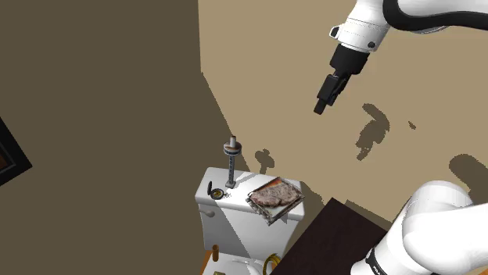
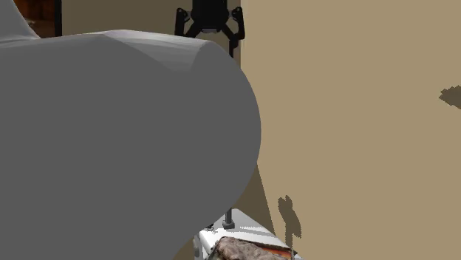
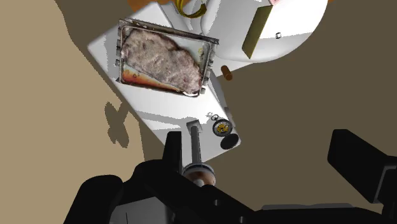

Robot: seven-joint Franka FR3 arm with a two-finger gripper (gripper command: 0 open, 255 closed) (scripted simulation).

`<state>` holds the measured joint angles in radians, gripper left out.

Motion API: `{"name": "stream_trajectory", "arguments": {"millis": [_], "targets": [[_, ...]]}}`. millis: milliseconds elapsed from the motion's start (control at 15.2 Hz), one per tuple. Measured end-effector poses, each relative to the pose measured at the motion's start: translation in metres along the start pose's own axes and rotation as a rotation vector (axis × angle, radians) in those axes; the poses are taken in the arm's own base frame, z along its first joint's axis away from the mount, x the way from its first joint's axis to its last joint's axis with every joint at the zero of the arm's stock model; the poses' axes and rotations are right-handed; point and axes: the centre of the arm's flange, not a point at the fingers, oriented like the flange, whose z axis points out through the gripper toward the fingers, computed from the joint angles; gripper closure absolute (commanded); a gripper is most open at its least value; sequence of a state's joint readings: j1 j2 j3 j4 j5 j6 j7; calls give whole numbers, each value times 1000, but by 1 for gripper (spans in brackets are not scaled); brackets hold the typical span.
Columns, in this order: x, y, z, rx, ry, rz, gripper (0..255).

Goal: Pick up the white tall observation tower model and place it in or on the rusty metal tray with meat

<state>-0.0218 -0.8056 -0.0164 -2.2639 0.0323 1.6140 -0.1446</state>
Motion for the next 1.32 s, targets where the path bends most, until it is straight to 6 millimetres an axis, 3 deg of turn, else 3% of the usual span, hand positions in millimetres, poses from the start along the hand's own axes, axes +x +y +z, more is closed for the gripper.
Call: {"name": "stream_trajectory", "arguments": {"millis": [198,1320], "targets": [[11,-2,11,-1,-8,9,0],[171,-5,180,-19,-101,126,0]]}}
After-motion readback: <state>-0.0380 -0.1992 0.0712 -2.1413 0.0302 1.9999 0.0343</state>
